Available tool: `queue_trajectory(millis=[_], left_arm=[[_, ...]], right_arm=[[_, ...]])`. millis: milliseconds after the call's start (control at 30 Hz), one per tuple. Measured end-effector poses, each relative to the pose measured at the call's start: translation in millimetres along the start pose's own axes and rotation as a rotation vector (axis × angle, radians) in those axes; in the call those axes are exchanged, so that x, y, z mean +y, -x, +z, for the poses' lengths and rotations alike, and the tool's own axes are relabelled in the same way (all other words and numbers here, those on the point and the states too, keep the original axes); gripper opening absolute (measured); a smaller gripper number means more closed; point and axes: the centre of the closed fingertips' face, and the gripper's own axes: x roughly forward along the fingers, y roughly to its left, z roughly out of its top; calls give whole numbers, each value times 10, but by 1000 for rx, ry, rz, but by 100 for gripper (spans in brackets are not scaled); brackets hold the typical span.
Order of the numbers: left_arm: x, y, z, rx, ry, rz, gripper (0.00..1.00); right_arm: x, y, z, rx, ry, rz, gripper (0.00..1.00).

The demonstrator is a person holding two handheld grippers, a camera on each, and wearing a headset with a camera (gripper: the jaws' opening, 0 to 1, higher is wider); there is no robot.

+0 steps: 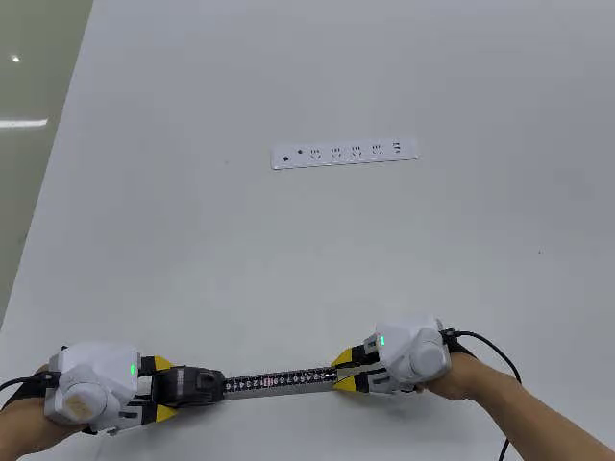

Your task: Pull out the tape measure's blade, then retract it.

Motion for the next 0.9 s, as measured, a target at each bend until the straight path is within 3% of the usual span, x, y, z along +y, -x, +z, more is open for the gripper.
queue_trajectory(millis=[900], left_arm=[[7,-3,-3,7,-2,-1,27]], right_arm=[[-14,115,-95,12,-3,-7,9]])
